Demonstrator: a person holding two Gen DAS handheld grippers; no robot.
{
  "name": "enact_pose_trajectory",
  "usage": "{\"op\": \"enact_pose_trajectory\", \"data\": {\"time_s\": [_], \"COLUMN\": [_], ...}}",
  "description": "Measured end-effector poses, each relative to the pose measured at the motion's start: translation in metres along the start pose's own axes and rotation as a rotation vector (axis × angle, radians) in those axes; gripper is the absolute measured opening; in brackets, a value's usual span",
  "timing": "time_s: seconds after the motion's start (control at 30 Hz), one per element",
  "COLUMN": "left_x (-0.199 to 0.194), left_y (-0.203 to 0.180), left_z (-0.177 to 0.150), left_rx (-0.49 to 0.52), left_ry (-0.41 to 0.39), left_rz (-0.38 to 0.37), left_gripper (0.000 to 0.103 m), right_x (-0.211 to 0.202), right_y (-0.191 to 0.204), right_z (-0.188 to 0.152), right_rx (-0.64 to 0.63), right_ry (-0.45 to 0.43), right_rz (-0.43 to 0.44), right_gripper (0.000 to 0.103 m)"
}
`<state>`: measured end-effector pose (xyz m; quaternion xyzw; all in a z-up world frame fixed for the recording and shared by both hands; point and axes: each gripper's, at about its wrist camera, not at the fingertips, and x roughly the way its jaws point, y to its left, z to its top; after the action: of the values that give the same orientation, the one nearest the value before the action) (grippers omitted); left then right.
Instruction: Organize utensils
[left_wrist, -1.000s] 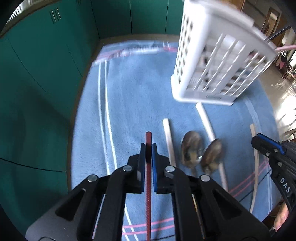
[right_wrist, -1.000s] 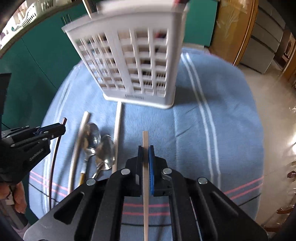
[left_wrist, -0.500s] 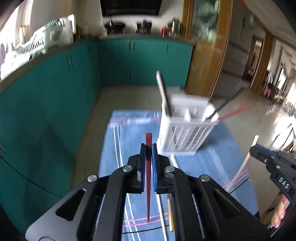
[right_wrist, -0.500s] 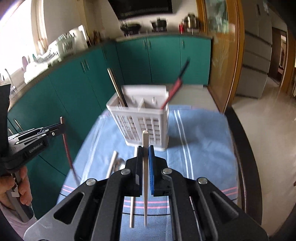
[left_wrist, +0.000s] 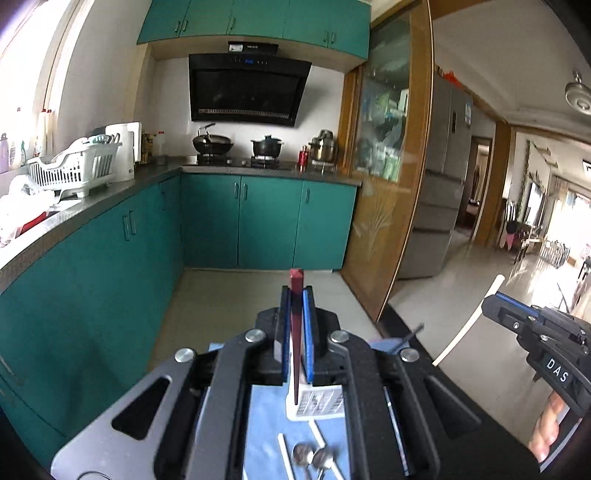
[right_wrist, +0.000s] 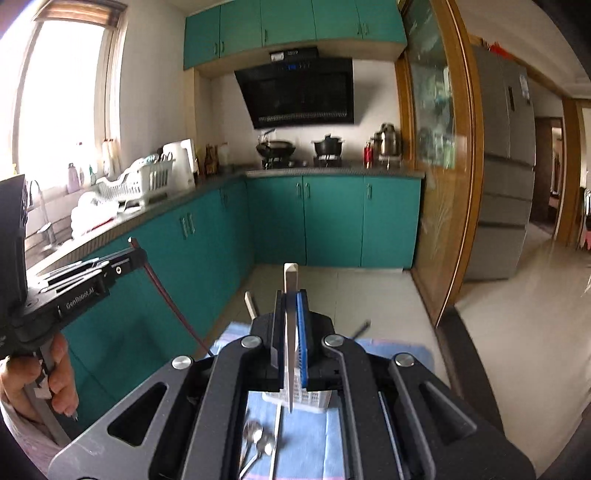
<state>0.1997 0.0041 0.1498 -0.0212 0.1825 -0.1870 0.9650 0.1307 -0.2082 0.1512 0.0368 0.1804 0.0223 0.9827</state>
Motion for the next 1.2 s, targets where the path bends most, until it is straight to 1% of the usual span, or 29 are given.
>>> {"op": "enact_pose_trajectory", "data": {"time_s": [0.1,0.17,0.23,0.37,0.47,0.53,0.67,0.83,0.93,0.97,1.0,1.07,1.13,1.2], "left_x": [0.006,0.014,0.028,0.072,0.101,0.117,0.133,0.134,0.129,0.126,0.122,0.109,0.097,0.083], "left_y": [-0.012,-0.019,-0.023,-0.024,-0.023,-0.023,-0.013,-0.002,0.004,0.007,0.008,0.012,0.014,0.022], "left_z": [0.012,0.014,0.013,-0.007,-0.031,-0.049,-0.07,-0.087,-0.09,-0.091,-0.091,-0.091,-0.089,-0.086], "left_rx": [0.005,0.009,0.013,-0.012,-0.01,0.01,-0.015,-0.019,-0.029,-0.039,-0.047,-0.054,-0.053,-0.06], "left_ry": [-0.059,-0.092,-0.086,-0.015,0.047,0.085,0.144,0.173,0.176,0.176,0.175,0.151,0.119,0.094], "left_rz": [-0.007,-0.008,0.016,0.019,0.038,0.068,0.066,0.081,0.095,0.092,0.087,0.097,0.117,0.121], "left_gripper": [0.006,0.006,0.006,0.006,0.006,0.006,0.006,0.008,0.01,0.011,0.014,0.014,0.021,0.028], "right_x": [0.014,0.027,0.043,0.082,0.107,0.118,0.132,0.131,0.125,0.12,0.114,0.099,0.081,0.059], "right_y": [-0.002,-0.003,-0.007,-0.017,-0.025,-0.03,-0.038,-0.038,-0.037,-0.038,-0.039,-0.039,-0.038,-0.039], "right_z": [0.015,0.017,0.014,-0.004,-0.02,-0.029,-0.046,-0.06,-0.065,-0.065,-0.065,-0.065,-0.064,-0.067], "right_rx": [0.022,0.033,0.05,0.069,0.085,0.091,0.115,0.094,0.077,0.083,0.09,0.094,0.088,0.09], "right_ry": [-0.034,-0.044,-0.049,-0.037,0.006,0.037,0.095,0.126,0.133,0.128,0.117,0.085,0.053,0.031], "right_rz": [-0.04,-0.066,-0.075,-0.117,-0.111,-0.1,-0.102,-0.129,-0.167,-0.168,-0.164,-0.164,-0.16,-0.141], "right_gripper": [0.007,0.007,0.007,0.007,0.007,0.007,0.007,0.007,0.008,0.009,0.014,0.018,0.02,0.021]}}
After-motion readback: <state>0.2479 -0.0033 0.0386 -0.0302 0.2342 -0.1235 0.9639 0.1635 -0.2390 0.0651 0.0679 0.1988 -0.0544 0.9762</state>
